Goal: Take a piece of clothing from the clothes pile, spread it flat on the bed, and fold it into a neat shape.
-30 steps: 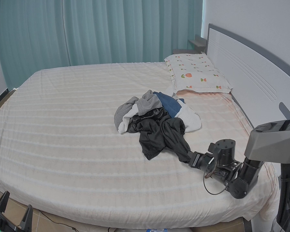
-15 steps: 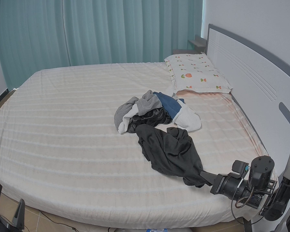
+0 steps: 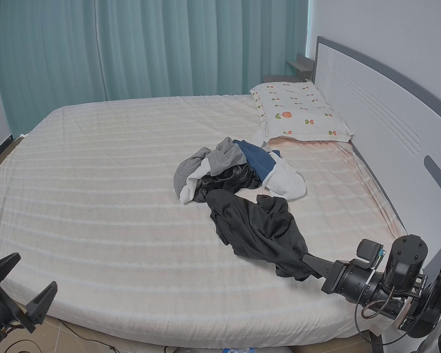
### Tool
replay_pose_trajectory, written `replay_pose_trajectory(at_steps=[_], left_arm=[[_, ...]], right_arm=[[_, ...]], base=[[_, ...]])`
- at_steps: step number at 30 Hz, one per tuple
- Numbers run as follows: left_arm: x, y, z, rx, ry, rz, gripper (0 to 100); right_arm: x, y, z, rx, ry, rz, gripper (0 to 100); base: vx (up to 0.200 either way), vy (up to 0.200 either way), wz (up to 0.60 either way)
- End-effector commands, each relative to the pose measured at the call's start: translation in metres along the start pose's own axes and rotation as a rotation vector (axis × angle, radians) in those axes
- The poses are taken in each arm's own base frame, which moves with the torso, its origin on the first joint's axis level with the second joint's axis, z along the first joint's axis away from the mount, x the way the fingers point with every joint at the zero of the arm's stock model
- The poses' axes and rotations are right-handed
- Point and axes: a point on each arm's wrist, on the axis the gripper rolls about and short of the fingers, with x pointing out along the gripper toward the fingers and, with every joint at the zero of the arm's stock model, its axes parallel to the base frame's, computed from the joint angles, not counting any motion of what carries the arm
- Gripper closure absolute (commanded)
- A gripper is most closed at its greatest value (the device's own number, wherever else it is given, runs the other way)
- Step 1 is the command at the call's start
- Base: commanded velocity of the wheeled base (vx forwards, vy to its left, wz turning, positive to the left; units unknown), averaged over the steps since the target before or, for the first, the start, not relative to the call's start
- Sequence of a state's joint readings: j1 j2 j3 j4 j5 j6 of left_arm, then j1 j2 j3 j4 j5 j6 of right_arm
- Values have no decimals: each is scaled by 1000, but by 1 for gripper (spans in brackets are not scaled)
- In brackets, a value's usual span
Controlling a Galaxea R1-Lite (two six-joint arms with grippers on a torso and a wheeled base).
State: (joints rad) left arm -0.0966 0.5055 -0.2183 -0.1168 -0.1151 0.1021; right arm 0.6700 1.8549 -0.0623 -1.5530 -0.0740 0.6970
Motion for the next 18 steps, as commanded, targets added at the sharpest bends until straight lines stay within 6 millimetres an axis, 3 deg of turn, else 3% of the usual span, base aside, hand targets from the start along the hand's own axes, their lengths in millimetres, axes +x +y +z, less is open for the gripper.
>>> replay_pose_trajectory(at_steps=[1,2,3,4,6,8,10,12,13,18], left_arm=[[117,-26,-10,131,443,-288,0],[130,-31,-13,127,452,-290,0],[130,-31,-13,127,452,-290,0],[150,-41,-20,103,463,-292,0],[172,-56,-30,75,472,-284,0],[180,-63,-35,66,468,-272,0],[207,-90,-50,35,409,-243,0],[211,-95,-52,28,391,-240,0],[228,-112,-60,2,317,-236,0],[243,-143,-75,44,277,-245,0]], right_arm=[[-1,15,-3,15,-3,62,100],[-1,17,-4,13,-4,73,100],[-1,17,-4,13,-4,73,100],[0,21,-2,12,-14,87,100],[2,25,4,17,-56,96,100],[3,28,7,20,-80,99,100],[7,31,9,20,-107,95,100],[7,32,8,17,-102,99,100],[4,41,1,0,-80,136,100],[-4,51,3,-16,-102,171,100]], base=[[0,0,0],[0,0,0],[0,0,0],[0,0,0],[0,0,0],[0,0,0],[0,0,0],[0,0,0],[0,0,0],[0,0,0]])
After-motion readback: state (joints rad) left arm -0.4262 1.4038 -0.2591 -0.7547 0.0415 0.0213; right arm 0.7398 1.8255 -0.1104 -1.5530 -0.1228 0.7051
